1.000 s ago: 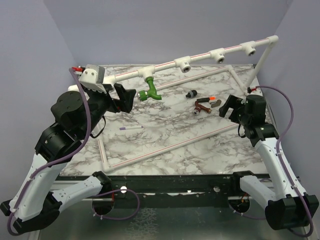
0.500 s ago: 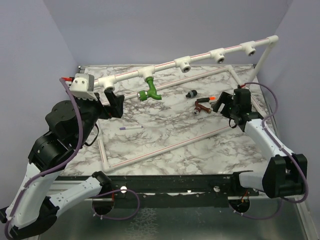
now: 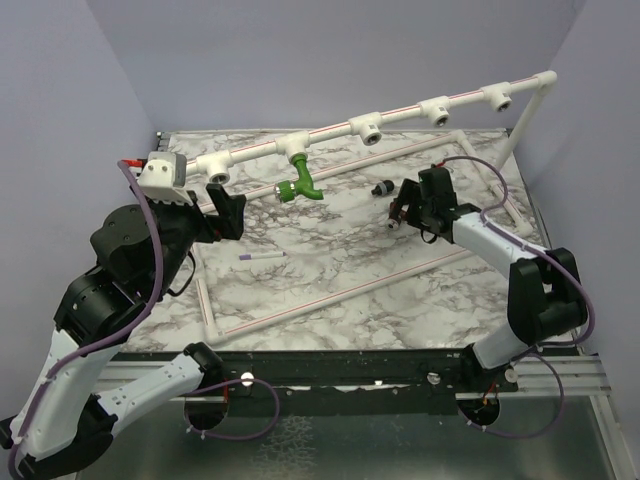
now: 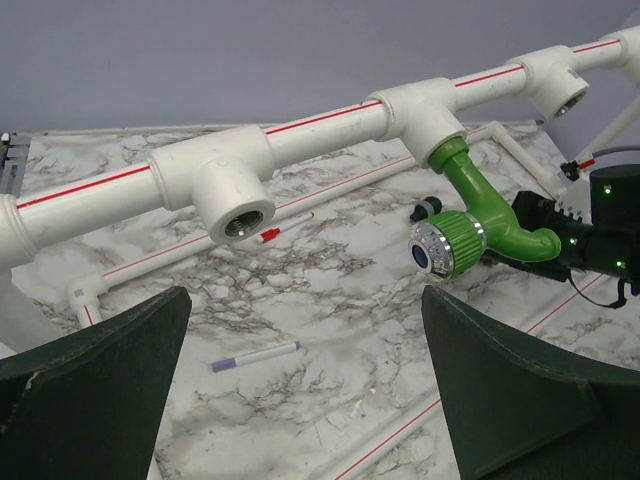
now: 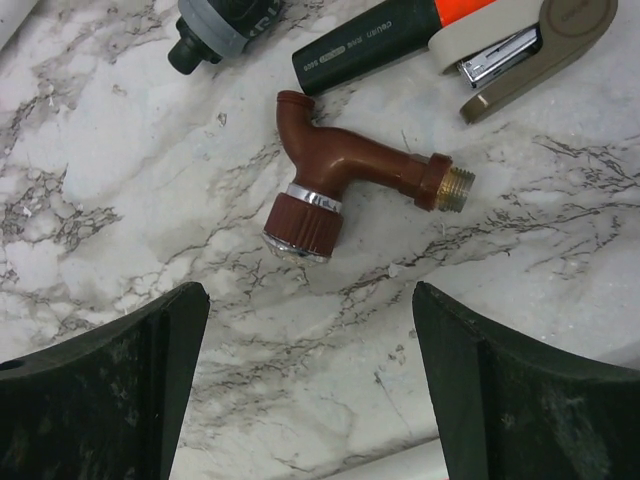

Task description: Install the water faucets

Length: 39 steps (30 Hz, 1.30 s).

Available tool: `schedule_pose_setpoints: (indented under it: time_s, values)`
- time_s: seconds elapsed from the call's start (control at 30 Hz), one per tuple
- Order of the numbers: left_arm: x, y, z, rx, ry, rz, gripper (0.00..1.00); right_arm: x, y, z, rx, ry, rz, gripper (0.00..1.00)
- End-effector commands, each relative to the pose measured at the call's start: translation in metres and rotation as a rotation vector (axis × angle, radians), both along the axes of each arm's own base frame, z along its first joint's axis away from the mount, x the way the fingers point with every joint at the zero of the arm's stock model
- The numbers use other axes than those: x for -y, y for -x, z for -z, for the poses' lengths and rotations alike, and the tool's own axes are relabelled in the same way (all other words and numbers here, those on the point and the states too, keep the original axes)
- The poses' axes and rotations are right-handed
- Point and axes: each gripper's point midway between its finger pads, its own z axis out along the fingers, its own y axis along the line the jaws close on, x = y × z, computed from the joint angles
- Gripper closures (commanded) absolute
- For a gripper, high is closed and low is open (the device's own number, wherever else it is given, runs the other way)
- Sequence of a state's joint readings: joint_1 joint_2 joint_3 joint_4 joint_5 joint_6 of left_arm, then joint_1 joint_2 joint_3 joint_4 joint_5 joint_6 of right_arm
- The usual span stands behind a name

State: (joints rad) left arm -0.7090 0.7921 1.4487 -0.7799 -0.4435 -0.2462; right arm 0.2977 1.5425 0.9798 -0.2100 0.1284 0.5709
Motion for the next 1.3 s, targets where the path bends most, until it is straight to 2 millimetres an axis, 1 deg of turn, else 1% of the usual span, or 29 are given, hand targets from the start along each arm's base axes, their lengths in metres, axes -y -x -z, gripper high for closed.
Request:
schedule_pose_setpoints:
  time_s: [0.0, 0.13, 0.27, 0.47, 0.67, 0.9, 1.03, 1.13, 1.27]
  values:
    - [-0.003, -0.001, 0.007, -0.018, -0.025, -0.018, 0.01, -0.004, -0.018, 0.004, 0.002, -0.019, 0.086, 0.12]
    - [-0.001, -0.002, 0.009, -0.023, -0.031, -0.011, 0.01, -0.011, -0.023, 0.017, -0.023, -0.016, 0.122, 0.13]
    - [0.0, -0.002, 0.01, -0.025, -0.04, -0.008, 0.01, -0.011, -0.026, 0.033, -0.064, -0.006, 0.187, 0.16]
    - [-0.001, -0.002, 0.008, -0.018, -0.045, -0.005, 0.01, -0.014, -0.03, 0.052, -0.112, -0.006, 0.247, 0.26]
    - [-0.006, 0.002, 0.006, -0.006, -0.038, -0.015, 0.01, -0.013, -0.034, 0.061, -0.13, 0.022, 0.275, 0.3]
    - [-0.006, 0.002, 0.007, -0.009, -0.043, -0.013, 0.01, -0.012, -0.034, 0.067, -0.142, 0.055, 0.28, 0.35]
    - [-0.007, 0.003, 0.008, -0.01, -0.038, -0.011, 0.01, -0.015, -0.031, 0.07, -0.15, 0.057, 0.264, 0.43]
    - [-0.008, 0.004, 0.007, -0.007, -0.032, -0.015, 0.01, -0.019, -0.028, 0.07, -0.149, 0.057, 0.247, 0.54]
    - [-0.009, 0.005, 0.007, -0.006, -0.028, -0.016, 0.01, -0.023, -0.02, 0.07, -0.154, 0.046, 0.22, 0.78]
